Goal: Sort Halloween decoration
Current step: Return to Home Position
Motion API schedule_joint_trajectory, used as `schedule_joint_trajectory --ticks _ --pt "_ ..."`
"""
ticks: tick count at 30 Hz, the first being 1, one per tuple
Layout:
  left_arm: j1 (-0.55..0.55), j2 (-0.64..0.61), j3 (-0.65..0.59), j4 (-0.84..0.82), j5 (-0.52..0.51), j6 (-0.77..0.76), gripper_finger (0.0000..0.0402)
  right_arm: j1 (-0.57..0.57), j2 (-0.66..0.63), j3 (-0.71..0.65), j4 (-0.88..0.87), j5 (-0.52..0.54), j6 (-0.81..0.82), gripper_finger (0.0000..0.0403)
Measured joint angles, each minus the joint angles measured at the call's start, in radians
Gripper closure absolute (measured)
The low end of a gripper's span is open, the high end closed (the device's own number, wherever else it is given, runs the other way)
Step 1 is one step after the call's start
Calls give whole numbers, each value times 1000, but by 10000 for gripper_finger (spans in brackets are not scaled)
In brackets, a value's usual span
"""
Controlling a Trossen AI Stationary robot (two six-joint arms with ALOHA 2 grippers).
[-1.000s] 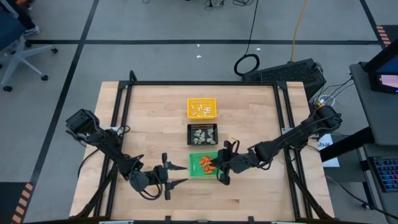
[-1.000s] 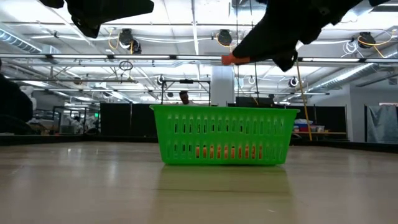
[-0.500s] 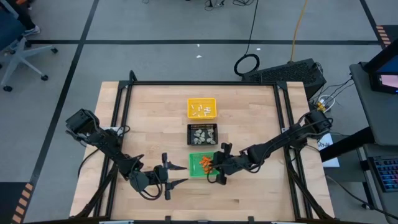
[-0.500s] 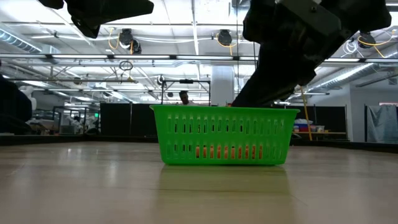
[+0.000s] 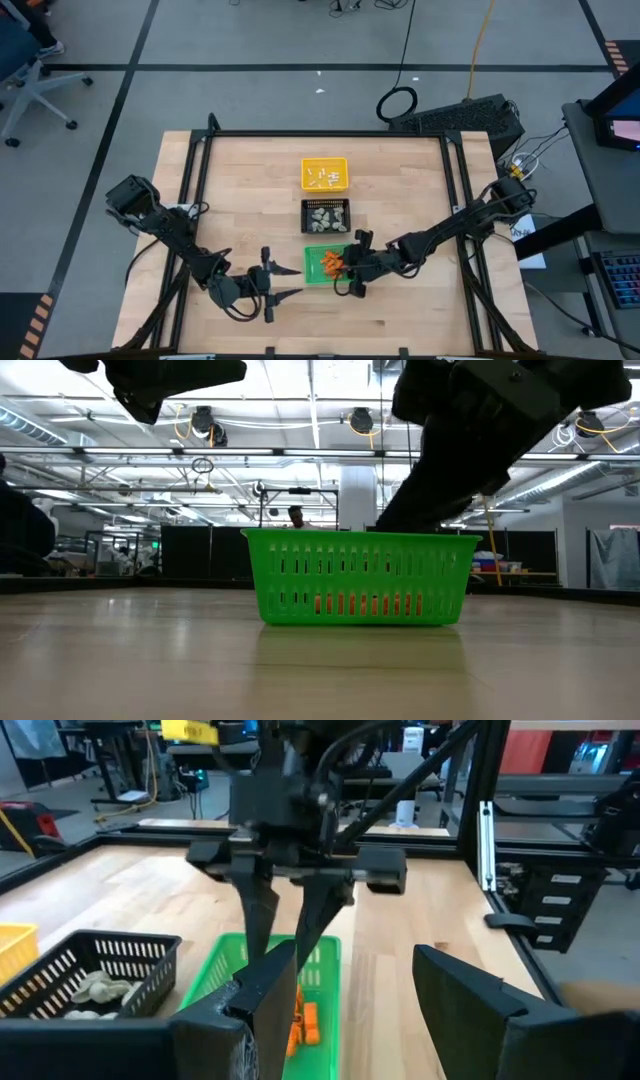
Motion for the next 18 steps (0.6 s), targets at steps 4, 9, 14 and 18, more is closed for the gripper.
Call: schedule_joint_trajectory --ticks 4,9,14,18 --pt "6 0 0 3 -24 6 201 28 -77 -1 -6 1 -114 255" --pt "42 0 0 33 -23 82 201 102 -233 -1 -30 2 -334 262" --pt "94 -35 0 87 129 212 206 173 -376 -1 -93 32 -484 281" --pt "146 -102 0 67 298 276 239 198 -452 -1 -180 34 -560 297"
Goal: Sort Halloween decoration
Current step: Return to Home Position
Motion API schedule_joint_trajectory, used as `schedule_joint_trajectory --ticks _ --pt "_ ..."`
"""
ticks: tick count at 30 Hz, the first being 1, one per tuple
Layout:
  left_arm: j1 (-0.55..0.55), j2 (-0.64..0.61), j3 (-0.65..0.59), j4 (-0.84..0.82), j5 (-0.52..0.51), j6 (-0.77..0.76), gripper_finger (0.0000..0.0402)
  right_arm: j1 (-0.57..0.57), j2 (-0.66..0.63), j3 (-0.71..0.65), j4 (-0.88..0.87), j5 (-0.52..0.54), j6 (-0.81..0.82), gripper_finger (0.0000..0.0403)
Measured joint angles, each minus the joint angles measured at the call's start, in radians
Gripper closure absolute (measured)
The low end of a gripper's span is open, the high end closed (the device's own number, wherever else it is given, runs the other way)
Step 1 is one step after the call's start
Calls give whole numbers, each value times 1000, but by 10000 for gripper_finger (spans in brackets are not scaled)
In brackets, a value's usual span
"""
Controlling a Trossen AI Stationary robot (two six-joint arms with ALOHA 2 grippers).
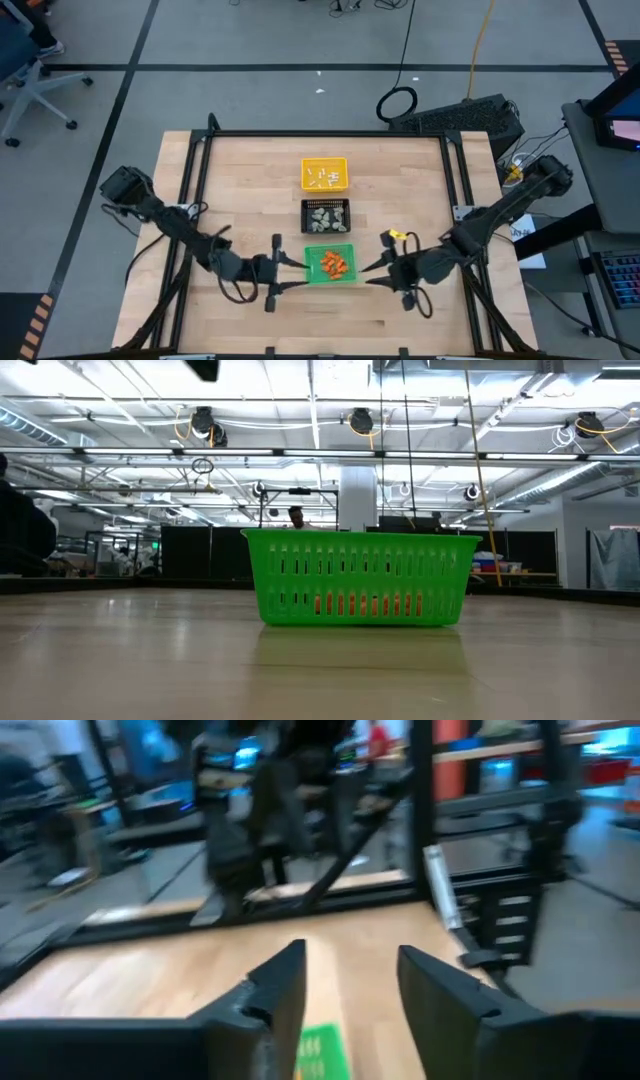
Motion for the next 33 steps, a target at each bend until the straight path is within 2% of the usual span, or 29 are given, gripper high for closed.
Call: schedule_joint_trajectory --ticks 2,4,10,12,20,27,33 --pt "31 -33 0 -21 91 22 265 2 -26 0 -48 0 -15 305" --pt "59 -57 0 -41 138 22 293 2 -41 -3 -83 0 -23 314" --pt "113 -107 -5 -162 147 27 380 -16 -86 -108 -40 -4 -65 341" --pt "129 -109 -13 -171 162 27 396 -23 -106 -162 -6 -3 -47 353" --pt "179 -104 -53 -169 201 27 391 -28 -188 -403 291 -7 -37 399" --pt "230 -104 -98 -149 299 28 391 -35 -271 -571 466 -10 -40 402" --pt "272 -104 -189 -25 303 19 391 -57 -340 -677 553 -61 -39 402"
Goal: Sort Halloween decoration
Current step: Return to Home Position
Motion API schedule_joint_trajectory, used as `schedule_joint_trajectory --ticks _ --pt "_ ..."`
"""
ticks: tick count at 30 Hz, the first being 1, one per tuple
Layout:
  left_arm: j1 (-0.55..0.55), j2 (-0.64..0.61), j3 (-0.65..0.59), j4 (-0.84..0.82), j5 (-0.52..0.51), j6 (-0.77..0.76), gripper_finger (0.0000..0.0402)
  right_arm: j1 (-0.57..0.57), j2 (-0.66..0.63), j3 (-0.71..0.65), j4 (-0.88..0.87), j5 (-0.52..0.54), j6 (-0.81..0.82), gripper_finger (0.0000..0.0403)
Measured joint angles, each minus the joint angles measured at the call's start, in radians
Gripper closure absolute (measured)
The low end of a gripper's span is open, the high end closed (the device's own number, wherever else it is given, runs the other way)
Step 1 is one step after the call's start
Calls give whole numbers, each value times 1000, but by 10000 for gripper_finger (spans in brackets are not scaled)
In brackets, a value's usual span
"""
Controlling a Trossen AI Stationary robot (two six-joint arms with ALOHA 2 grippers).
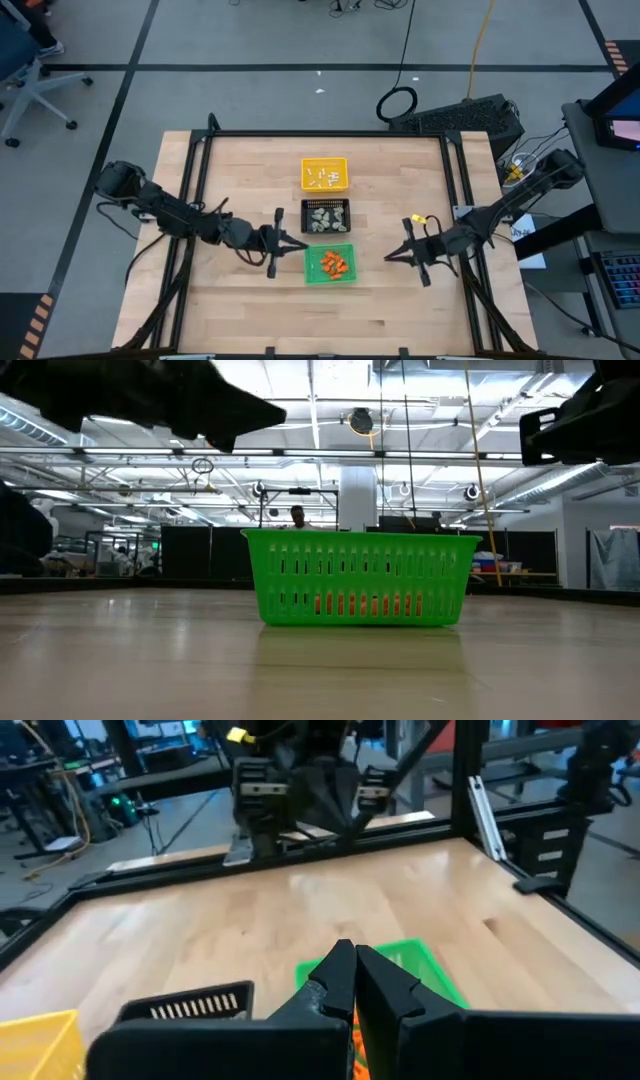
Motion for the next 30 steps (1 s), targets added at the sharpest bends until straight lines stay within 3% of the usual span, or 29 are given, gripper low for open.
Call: schedule_joint_trajectory --ticks 14,30 --pt "66 -15 -248 292 103 -48 391 -65 -101 -143 10 -6 100 403" --pt "121 -138 -428 374 138 -105 391 -103 -253 -229 26 -29 94 403"
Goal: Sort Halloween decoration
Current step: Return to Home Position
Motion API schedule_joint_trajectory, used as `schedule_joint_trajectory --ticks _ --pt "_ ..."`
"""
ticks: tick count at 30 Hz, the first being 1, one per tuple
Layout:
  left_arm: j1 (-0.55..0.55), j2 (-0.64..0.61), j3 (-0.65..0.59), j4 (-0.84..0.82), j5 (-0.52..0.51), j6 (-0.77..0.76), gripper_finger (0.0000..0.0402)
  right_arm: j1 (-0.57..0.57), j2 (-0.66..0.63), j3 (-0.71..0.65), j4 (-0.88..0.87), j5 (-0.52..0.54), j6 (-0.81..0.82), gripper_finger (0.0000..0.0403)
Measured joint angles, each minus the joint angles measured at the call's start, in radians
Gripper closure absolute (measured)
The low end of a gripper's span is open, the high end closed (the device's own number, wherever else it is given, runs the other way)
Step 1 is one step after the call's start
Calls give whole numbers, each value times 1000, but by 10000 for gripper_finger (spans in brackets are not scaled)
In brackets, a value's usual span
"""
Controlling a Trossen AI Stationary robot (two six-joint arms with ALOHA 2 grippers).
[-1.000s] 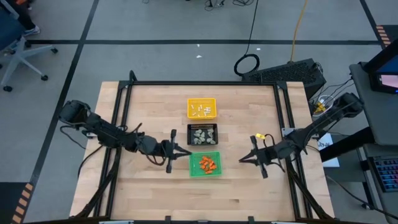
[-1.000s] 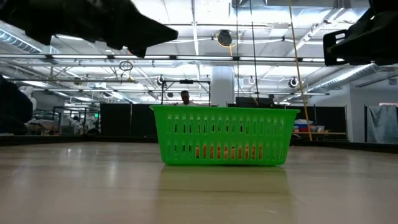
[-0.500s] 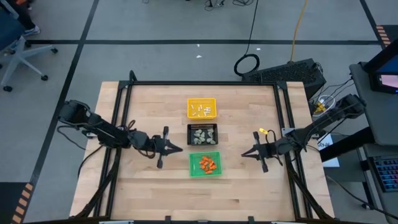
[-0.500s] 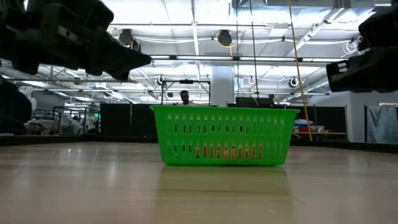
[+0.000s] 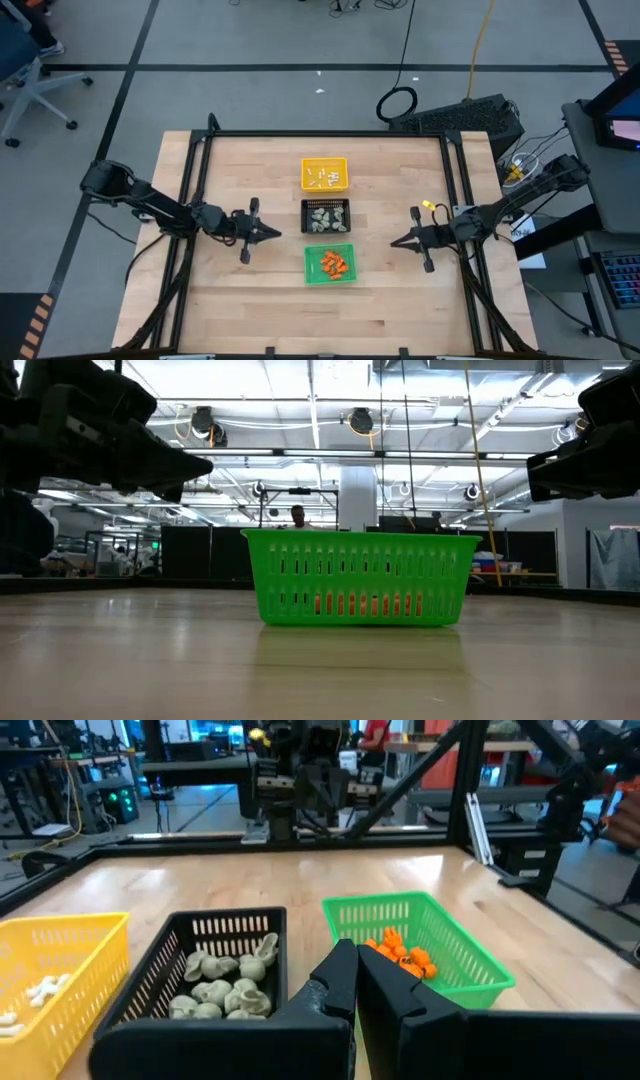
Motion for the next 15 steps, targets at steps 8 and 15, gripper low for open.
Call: schedule_joint_trajectory --ticks 8,15 --pt "0 -103 -67 -1 0 0 391 0 -111 -1 -95 3 -43 403" --pt "10 -156 -67 -22 104 49 391 0 -214 -2 -212 3 -46 403"
